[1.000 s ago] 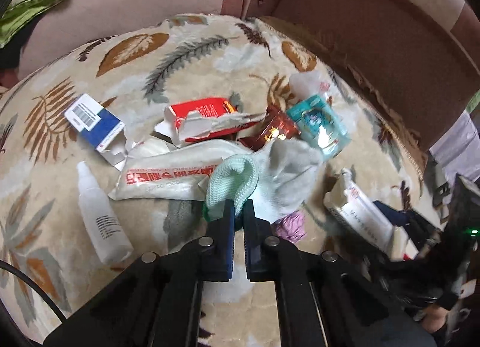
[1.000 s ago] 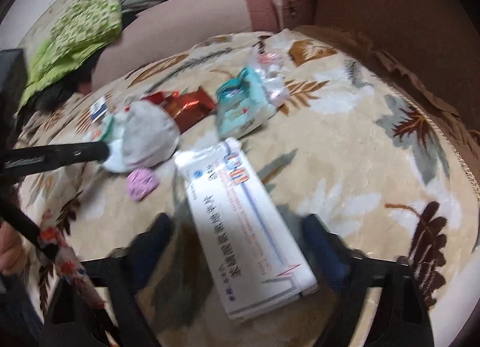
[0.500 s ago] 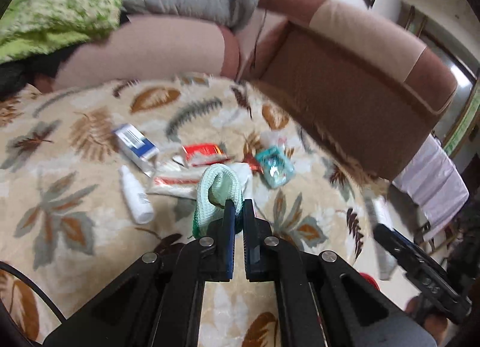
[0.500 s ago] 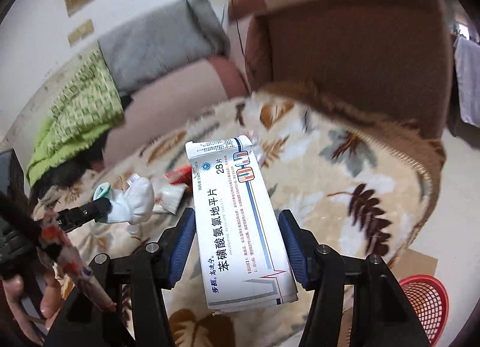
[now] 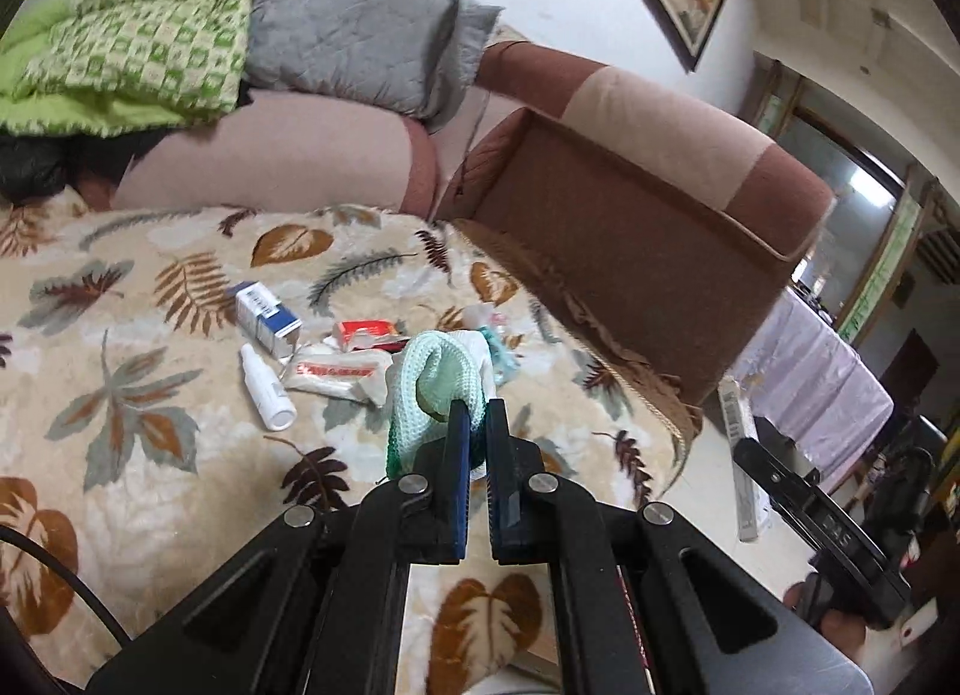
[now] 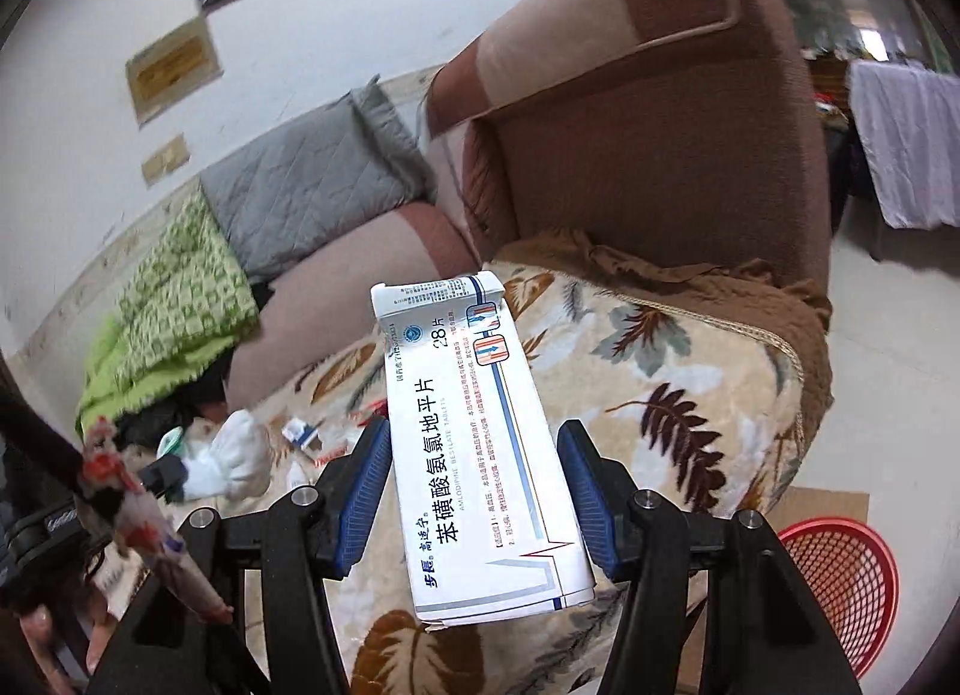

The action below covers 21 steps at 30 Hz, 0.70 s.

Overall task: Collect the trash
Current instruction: 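Carry both items to the red basket and open both tools over it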

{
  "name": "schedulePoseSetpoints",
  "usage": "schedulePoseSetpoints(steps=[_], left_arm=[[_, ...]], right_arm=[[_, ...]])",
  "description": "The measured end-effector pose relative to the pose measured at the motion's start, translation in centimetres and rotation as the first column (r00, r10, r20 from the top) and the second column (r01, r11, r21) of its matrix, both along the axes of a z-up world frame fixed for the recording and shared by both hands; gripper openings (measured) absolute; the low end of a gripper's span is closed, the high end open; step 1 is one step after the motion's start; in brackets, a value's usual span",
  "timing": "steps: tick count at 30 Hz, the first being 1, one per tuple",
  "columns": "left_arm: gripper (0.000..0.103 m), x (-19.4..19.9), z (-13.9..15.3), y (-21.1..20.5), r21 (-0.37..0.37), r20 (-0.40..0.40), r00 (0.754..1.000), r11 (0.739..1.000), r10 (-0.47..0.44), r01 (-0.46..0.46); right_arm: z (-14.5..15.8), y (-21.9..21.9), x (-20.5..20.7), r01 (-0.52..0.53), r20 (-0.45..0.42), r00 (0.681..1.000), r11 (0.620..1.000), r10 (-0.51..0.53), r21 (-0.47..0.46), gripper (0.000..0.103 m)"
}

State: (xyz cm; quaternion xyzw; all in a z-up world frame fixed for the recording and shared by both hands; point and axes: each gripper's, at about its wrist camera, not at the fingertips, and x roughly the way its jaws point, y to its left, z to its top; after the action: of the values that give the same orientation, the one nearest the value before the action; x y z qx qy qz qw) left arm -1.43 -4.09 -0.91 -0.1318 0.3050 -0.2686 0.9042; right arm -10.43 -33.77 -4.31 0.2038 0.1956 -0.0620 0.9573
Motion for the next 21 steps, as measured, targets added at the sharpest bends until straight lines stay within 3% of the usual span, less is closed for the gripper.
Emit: schedulePoseSetpoints(steps=[3,10,14,21], left_arm=[[0.004,-1.9,1.3,-0.9,0.001,0.016,0.999,0.999,-0.035,0.035],[0.004,-5.9,3.2,-4.1,-0.024,0.011,0.991,0.991,-0.131,0.131],[0.004,-7.7,3.7,-7.4,-0.036,-0.008,0.977,0.976,-0.215,0.214],[0.004,-10.7,4.2,-13.1,0.011,-0.011,0.945,0.945,-0.327,0.327]], right_arm=[[0.3,-1.3,-1.2,-0.006,0.026,1.000,0.995,0.004,0.096,0.061],[0.4,-3.5,-4.6,-0.006,0.032,0.999,0.978,-0.001,0.207,0.061],[0.0,-5.5,-6.7,-0.004,0.025,1.000,0.959,-0.003,0.285,0.061],[-1.2,-9.5,-10.6,0.052,0.005,0.998,0.922,-0.058,0.384,0.061]])
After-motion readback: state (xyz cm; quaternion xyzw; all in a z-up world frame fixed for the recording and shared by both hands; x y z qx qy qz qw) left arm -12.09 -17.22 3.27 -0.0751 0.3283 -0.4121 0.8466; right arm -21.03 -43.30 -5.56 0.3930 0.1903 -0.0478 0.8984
